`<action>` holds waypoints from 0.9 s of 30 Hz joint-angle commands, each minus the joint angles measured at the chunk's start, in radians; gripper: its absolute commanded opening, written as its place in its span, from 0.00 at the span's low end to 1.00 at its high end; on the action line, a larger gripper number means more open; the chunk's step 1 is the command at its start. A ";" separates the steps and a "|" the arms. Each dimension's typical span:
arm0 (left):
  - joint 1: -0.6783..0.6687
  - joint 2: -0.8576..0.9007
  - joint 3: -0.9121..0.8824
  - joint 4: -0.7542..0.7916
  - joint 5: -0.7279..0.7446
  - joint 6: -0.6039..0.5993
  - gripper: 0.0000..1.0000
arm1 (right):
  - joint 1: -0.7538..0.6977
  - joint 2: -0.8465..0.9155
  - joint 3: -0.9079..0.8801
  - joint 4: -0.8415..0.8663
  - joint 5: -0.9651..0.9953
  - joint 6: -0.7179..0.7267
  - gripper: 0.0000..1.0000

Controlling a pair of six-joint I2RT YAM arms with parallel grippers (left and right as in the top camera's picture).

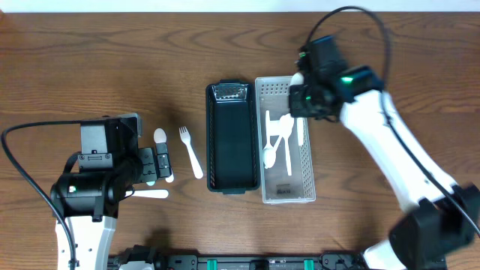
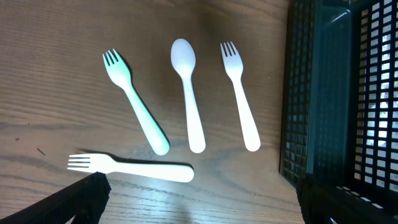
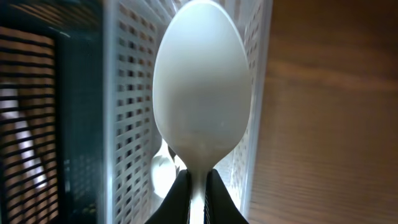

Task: Pack container
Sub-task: 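Place the last spoon into the white basket and withdraw right arm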

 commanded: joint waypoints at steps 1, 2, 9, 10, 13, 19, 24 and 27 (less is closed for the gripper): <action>0.004 0.002 0.017 -0.003 -0.001 -0.005 0.98 | 0.024 0.096 -0.006 0.006 0.056 0.090 0.01; 0.004 0.002 0.017 -0.003 -0.001 -0.005 0.98 | 0.030 0.122 -0.006 0.007 0.056 0.090 0.01; 0.004 0.002 0.017 -0.003 -0.001 -0.005 0.98 | 0.048 0.176 -0.001 0.020 0.060 0.084 0.08; 0.004 0.002 0.017 -0.003 -0.001 -0.005 0.98 | 0.048 0.173 0.006 0.019 0.060 0.077 0.09; 0.004 0.002 0.017 -0.003 -0.001 -0.006 0.98 | 0.048 0.152 0.046 0.001 0.059 0.047 0.21; 0.004 0.002 0.017 -0.003 -0.001 -0.006 0.98 | 0.033 0.052 0.174 -0.071 0.066 -0.062 0.85; 0.004 -0.004 0.023 -0.016 -0.001 -0.039 0.98 | -0.018 -0.105 0.216 -0.128 0.163 -0.061 0.89; 0.004 0.007 0.046 -0.024 -0.005 -0.061 0.98 | -0.063 -0.192 0.216 -0.187 0.231 -0.060 0.93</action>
